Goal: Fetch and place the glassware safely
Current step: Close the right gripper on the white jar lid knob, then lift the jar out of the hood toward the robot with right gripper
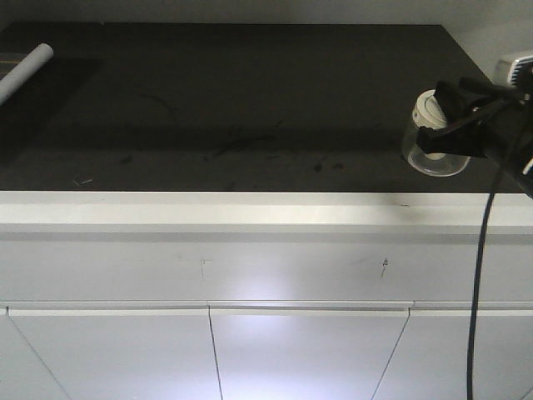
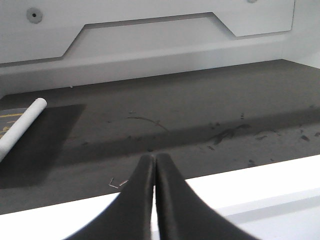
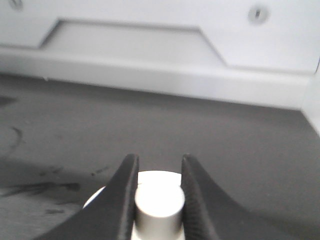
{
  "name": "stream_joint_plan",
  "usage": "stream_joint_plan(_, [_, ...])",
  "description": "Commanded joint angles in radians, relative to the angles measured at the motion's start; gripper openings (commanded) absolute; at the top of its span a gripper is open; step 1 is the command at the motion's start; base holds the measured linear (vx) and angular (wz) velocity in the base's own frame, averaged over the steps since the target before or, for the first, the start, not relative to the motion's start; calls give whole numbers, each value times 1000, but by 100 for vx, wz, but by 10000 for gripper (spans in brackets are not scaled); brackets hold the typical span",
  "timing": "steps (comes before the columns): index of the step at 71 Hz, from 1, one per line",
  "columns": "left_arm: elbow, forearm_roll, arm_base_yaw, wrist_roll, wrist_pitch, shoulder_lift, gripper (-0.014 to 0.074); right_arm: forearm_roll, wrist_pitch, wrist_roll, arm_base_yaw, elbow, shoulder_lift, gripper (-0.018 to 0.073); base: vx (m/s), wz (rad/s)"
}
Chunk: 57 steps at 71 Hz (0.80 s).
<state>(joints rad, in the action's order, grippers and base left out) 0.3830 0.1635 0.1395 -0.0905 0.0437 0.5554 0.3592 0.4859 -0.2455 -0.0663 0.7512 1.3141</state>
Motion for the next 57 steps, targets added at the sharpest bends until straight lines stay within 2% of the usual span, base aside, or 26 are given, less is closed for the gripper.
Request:
stream_joint_plan(1, [25,-8,8,-9,72,0,-7,5,102,-4,1,-38,-124,-3,0,0])
stream_joint_plan(9, [25,-8,8,-9,72,0,-7,9,89,-7,-37,-93,-209,-3,0,0])
stream_joint_plan(29, [25,-8,8,-9,72,0,-7,12,-14,1,-307,-135,-330,-3,0,0])
stream_joint_plan(47, [25,-8,8,-9,72,0,-7,11,-133,0,-510,-135,-379,-3,0,0])
stream_joint_plan(57, [25,-8,8,-9,72,0,-7,11,-151,0,-617,-135,-379,-3,0,0])
